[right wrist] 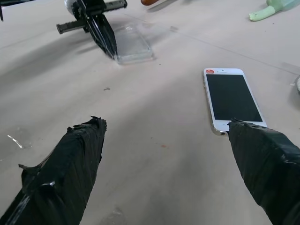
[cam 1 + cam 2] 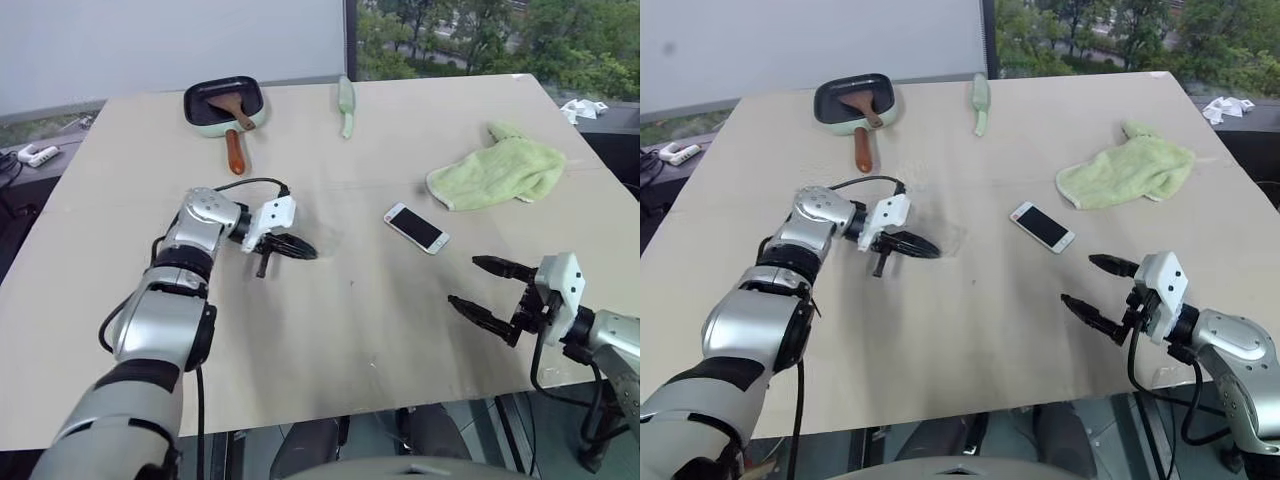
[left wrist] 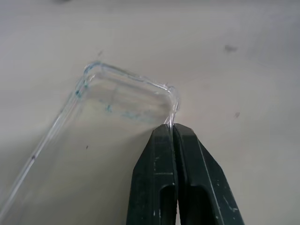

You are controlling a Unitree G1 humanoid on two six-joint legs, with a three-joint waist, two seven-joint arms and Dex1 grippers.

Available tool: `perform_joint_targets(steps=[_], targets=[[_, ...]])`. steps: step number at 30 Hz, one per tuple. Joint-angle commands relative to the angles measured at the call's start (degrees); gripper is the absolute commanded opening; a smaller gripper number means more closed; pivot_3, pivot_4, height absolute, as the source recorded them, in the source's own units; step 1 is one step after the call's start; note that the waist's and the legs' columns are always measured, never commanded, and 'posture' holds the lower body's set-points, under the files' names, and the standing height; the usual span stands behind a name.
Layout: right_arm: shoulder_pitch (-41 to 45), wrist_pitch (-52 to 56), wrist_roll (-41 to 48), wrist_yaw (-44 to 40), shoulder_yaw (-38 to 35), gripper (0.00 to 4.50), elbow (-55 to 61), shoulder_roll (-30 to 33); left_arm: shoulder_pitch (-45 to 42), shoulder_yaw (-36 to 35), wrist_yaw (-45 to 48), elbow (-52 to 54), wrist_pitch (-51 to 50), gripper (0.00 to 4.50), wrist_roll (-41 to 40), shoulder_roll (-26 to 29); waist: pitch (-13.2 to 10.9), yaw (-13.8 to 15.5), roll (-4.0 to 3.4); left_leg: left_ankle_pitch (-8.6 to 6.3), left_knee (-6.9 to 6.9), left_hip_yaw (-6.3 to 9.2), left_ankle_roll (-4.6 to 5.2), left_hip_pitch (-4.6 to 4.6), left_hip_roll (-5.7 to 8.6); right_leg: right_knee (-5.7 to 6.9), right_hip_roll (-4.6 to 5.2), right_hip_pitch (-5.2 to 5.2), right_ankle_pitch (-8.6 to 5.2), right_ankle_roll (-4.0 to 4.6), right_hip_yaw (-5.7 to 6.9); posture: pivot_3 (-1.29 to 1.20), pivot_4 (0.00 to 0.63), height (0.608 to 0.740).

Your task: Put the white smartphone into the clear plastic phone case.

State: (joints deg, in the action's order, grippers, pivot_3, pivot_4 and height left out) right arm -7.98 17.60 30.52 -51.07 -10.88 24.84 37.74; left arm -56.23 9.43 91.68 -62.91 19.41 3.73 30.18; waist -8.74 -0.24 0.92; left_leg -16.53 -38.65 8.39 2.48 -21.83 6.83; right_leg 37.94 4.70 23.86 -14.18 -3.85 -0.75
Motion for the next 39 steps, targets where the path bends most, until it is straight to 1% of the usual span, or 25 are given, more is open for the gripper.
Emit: perform_joint_targets(steps=[1, 4, 5, 7, 9, 11, 13, 17, 23, 24, 25, 27, 28, 29, 30, 32, 33, 35, 36, 37, 39], targets=[[0.3, -0.3, 0.6, -0.9, -0.3, 4.50, 0.6, 0.7, 2.8, -1.4, 0.3, 11.9, -7.9, 0.04, -4.4, -0.3, 0.0, -0.2, 0.00, 0.00, 0.00, 0.00, 0.00, 0.00, 0.00, 0.01, 0.04, 0.00, 0.00, 0.00, -0.01, 0.00, 0.150, 0.740], [0.4, -0.5, 0.6, -1.7, -0.3, 4.50, 0.2, 1.0, 8.2, -0.5, -2.4, 26.5, -17.8, 0.04, -5.8, -0.6, 0.0, -0.4, -0.01, 0.00, 0.00, 0.02, 0.00, 0.00, -0.01, 0.01, 0.16, -0.01, 0.00, 0.00, -0.09, 0.00, 0.150, 0.740], [0.5, -0.7, 0.4, -2.2, -0.2, 4.50, 0.0, 1.2, 11.4, 0.5, -4.0, 33.9, -22.5, 0.04, -5.8, -0.7, 0.0, -0.5, -0.01, 0.00, 0.00, 0.02, 0.00, 0.00, -0.01, 0.00, 0.16, 0.00, 0.00, 0.00, -0.13, 0.00, 0.150, 0.740], [0.6, -1.1, -0.1, -2.9, 0.1, 4.50, -0.3, 1.7, 16.0, 1.8, -6.8, 44.5, -29.6, 0.04, -5.6, -0.8, 0.0, -0.6, -0.03, 0.00, 0.02, 0.00, 0.00, 0.02, -0.01, 0.00, 0.17, 0.00, 0.00, 0.00, -0.23, 0.00, 0.150, 0.740], [0.5, -1.5, -0.9, -3.7, 0.6, 4.50, -0.4, 2.5, 20.0, 3.0, -11.4, 55.1, -40.2, 0.04, -5.9, -2.3, 0.0, -0.6, -0.04, 0.00, 0.01, 0.02, 0.00, 0.01, -0.01, 0.00, 0.15, 0.01, 0.00, 0.01, -0.23, 0.00, 0.150, 0.740], [0.6, -1.5, -1.1, -4.0, 0.9, 4.50, -0.3, 2.8, 22.4, 3.9, -16.5, 63.0, -50.0, 0.04, -6.0, -4.0, 0.0, -0.3, -0.03, 0.00, 0.01, 0.02, 0.00, 0.01, -0.02, 0.01, 0.16, -0.01, 0.00, 0.01, -0.24, 0.00, 0.150, 0.740], [0.6, -1.7, -1.4, -4.1, 1.1, 4.50, -0.2, 3.0, 23.9, 5.1, -20.1, 68.3, -55.6, 0.04, -5.5, -4.8, 0.0, 0.0, -0.03, 0.00, -0.04, 0.06, 0.00, 0.03, -0.02, 0.03, 0.16, -0.06, 0.00, 0.00, -0.18, 0.00, 0.150, 0.740], [0.7, -1.9, -2.1, -4.5, 1.5, 4.50, -0.3, 3.4, 25.6, 7.0, -26.0, 73.9, -61.6, 0.04, -5.3, -5.7, 0.0, 0.1, -0.04, 0.00, -0.03, 0.03, -0.01, 0.10, -0.02, 0.03, 0.16, -0.12, 0.00, 0.01, -0.22, 0.00, 0.150, 0.740], [1.2, -2.6, -2.0, -5.3, 1.3, 4.50, -1.4, 2.9, 27.6, 10.4, -25.6, 77.0, -60.5, 0.04, -7.4, -1.9, 0.0, 0.2, -0.04, 0.00, -0.01, 0.04, -0.01, 0.11, -0.02, 0.01, 0.17, -0.12, 0.00, 0.01, -0.21, 0.00, 0.150, 0.740], [1.4, -2.7, -1.8, -5.6, 1.3, 4.50, -1.6, 2.8, 27.7, 10.6, -25.5, 77.2, -60.2, 0.57, -8.0, -1.3, 0.0, 0.3, -0.04, 0.00, -0.01, 0.04, -0.01, 0.11, -0.02, 0.00, 0.17, -0.12, 0.00, 0.01, -0.20, 0.00, 0.150, 0.740], [1.6, -2.9, -1.7, -5.9, 1.3, 4.50, -1.9, 2.9, 27.6, 10.6, -25.7, 77.1, -59.9, 0.86, -8.4, -1.1, 0.0, 0.4, -0.04, 0.00, -0.01, 0.04, -0.01, 0.11, -0.02, 0.00, 0.19, -0.13, 0.00, 0.01, -0.20, 0.00, 0.150, 0.740], [2.1, -3.0, -1.7, -6.3, 1.3, 4.50, -2.3, 3.0, 27.3, 10.4, -26.9, 76.4, -58.7, 1.76, -8.6, -1.0, 0.0, 0.8, -0.04, 0.00, -0.01, 0.03, -0.01, 0.11, -0.02, -0.02, 0.19, -0.13, 0.00, 0.01, -0.21, 0.00, 0.150, 0.740], [2.3, -3.0, -1.7, -6.6, 1.3, 4.50, -2.5, 3.1, 27.1, 10.1, -27.4, 76.2, -58.4, 2.05, -9.0, -1.2, 0.0, 1.0, -0.04, 0.00, -0.01, 0.03, -0.01, 0.11, -0.01, -0.03, 0.19, -0.14, 0.00, 0.01, -0.20, 0.00, 0.150, 0.740], [2.5, -3.0, -1.7, -6.8, 1.3, 4.50, -2.7, 3.2, 27.0, 9.6, -27.9, 76.1, -58.2, 2.65, -9.6, -1.5, 0.0, 1.0, -0.04, 0.00, -0.01, 0.04, -0.01, 0.11, -0.02, -0.03, 0.19, -0.14, 0.00, 0.01, -0.20, 0.00, 0.150, 0.740], [2.7, -3.0, -1.7, -7.1, 1.3, 4.50, -2.9, 3.3, 26.8, 9.0, -28.9, 76.1, -57.8, 3.05, -10.1, -2.1, 0.0, 1.1, -0.04, 0.00, -0.01, 0.04, -0.01, 0.11, -0.02, -0.03, 0.19, -0.13, 0.00, 0.01, -0.19, 0.00, 0.150, 0.740], [3.3, -3.0, -2.3, -7.7, 1.4, 4.50, -3.7, 3.8, 26.6, 7.0, -30.4, 76.9, -57.7, 4.16, -12.1, -3.5, 0.0, 1.2, -0.04, 0.00, -0.01, 0.04, -0.01, 0.09, -0.02, -0.04, 0.20, -0.14, 0.00, 0.01, -0.18, 0.00, 0.150, 0.740], [3.7, -3.1, -2.8, -7.6, 1.5, 4.50, -4.2, 4.0, 26.4, 5.8, -30.8, 77.8, -58.2, 4.38, -13.5, -3.9, 0.0, 1.2, -0.04, 0.00, -0.01, 0.04, -0.01, 0.08, -0.01, -0.05, 0.21, -0.14, 0.00, 0.01, -0.17, 0.00, 0.150, 0.740], [4.9, -2.4, -3.4, -6.9, 1.6, 4.50, -4.9, 4.1, 26.4, 3.3, -31.8, 79.6, -58.7, 4.38, -16.2, -4.7, 0.0, 1.1, -0.04, 0.00, -0.01, 0.03, -0.01, 0.09, -0.01, -0.06, 0.21, -0.14, 0.00, 0.01, -0.19, 0.00, 0.150, 0.740], [6.5, -1.1, -3.8, -5.4, 1.9, 4.50, -5.6, 3.8, 26.7, 0.5, -31.3, 81.7, -60.6, 4.38, -19.6, -4.5, 0.0, 1.0, -0.04, 0.00, -0.01, 0.03, -0.01, 0.09, -0.01, -0.06, 0.21, -0.14, 0.00, 0.01, -0.18, 0.00, 0.150, 0.740], [8.0, 0.0, -4.4, -3.9, 2.3, 4.50, -6.2, 3.6, 27.1, -1.7, -30.9, 83.4, -62.1, 4.38, -22.4, -4.0, 0.0, 0.6, -0.05, 0.00, -0.01, 0.03, -0.01, 0.10, -0.02, -0.05, 0.20, -0.13, 0.00, 0.01, -0.19, 0.00, 0.150, 0.740], [11.6, 2.2, -7.0, -0.6, 4.3, 4.50, -8.5, 3.1, 29.3, -6.5, -29.4, 86.9, -63.2, 4.38, -26.6, -0.6, 0.0, 0.0, -0.07, 0.00, 0.00, 0.00, -0.02, 0.11, -0.04, -0.02, 0.19, -0.10, 0.00, 0.02, -0.23, 0.00, 0.150, 0.740]])
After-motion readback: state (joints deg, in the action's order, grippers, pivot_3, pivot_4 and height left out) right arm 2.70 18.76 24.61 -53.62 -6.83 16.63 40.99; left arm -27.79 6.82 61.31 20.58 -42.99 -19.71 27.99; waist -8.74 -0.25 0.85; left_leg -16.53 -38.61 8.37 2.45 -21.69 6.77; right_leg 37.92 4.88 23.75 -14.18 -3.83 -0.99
